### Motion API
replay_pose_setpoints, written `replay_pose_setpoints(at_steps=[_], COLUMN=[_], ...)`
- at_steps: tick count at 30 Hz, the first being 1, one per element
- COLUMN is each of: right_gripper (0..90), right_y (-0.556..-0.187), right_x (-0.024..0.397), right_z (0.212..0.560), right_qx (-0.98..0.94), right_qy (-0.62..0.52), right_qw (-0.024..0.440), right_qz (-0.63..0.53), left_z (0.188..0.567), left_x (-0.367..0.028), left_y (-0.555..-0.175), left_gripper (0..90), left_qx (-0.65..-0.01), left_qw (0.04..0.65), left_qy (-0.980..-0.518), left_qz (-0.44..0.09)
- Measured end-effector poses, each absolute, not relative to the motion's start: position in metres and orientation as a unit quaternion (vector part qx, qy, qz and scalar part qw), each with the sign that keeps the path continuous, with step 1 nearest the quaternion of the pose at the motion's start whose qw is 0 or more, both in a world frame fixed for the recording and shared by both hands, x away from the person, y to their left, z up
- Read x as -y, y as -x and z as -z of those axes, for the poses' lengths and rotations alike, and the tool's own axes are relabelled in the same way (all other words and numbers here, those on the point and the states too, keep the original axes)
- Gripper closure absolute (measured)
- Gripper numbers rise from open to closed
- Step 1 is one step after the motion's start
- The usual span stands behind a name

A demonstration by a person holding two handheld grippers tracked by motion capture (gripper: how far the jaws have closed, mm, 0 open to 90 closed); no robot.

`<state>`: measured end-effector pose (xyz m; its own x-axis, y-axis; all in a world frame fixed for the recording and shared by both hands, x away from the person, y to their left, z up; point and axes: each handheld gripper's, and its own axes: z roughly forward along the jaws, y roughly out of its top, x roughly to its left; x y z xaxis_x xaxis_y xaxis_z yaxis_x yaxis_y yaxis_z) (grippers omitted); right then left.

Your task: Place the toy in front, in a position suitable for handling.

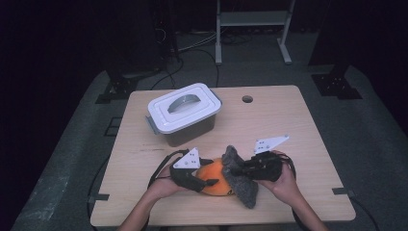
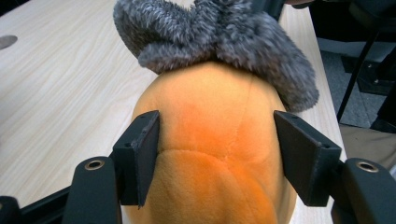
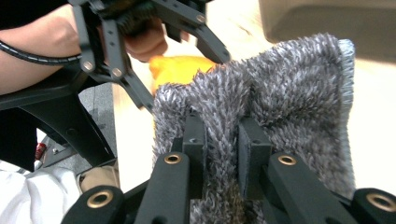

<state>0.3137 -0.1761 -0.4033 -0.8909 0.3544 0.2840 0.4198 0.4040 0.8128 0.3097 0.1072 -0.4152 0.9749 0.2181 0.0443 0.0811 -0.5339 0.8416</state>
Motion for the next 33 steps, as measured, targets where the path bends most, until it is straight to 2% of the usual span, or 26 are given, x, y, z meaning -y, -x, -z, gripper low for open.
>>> replay_pose_setpoints(at_steps=[8, 13, 15, 16, 20, 23, 27, 33], right_gripper=[75.5, 75.4, 75.4, 75.4, 75.6, 75.7, 75.8, 75.7], right_y=[-0.314, -0.311, -0.309, -0.309, -0.311, -0.311, -0.311, -0.313], right_x=[0.181, 0.168, 0.167, 0.167, 0.171, 0.174, 0.179, 0.174], right_z=[0.4, 0.402, 0.401, 0.401, 0.4, 0.397, 0.393, 0.395], right_qx=[0.829, 0.84, 0.842, 0.843, 0.838, 0.835, 0.828, 0.828], right_qy=[0.245, 0.224, 0.219, 0.219, 0.23, 0.236, 0.242, 0.237], right_qw=[0.03, 0.039, 0.039, 0.037, 0.031, 0.024, 0.012, 0.013], right_qz=[0.503, 0.493, 0.491, 0.491, 0.493, 0.496, 0.505, 0.508], left_z=[0.413, 0.406, 0.408, 0.409, 0.407, 0.405, 0.406, 0.412], left_x=[-0.108, -0.104, -0.102, -0.101, -0.099, -0.097, -0.095, -0.095], left_y=[-0.309, -0.309, -0.311, -0.311, -0.309, -0.307, -0.306, -0.308], left_gripper=[33.8, 21.1, 20.0, 20.8, 38.5, 44.4, 45.4, 40.8], left_qx=[-0.079, -0.086, -0.091, -0.092, -0.083, -0.069, -0.05, -0.047], left_qw=[0.469, 0.461, 0.458, 0.455, 0.454, 0.464, 0.484, 0.471], left_qy=[-0.877, -0.881, -0.882, -0.884, -0.883, -0.876, -0.858, -0.872], left_qz=[-0.066, -0.062, -0.061, -0.058, -0.086, -0.111, -0.162, -0.124])
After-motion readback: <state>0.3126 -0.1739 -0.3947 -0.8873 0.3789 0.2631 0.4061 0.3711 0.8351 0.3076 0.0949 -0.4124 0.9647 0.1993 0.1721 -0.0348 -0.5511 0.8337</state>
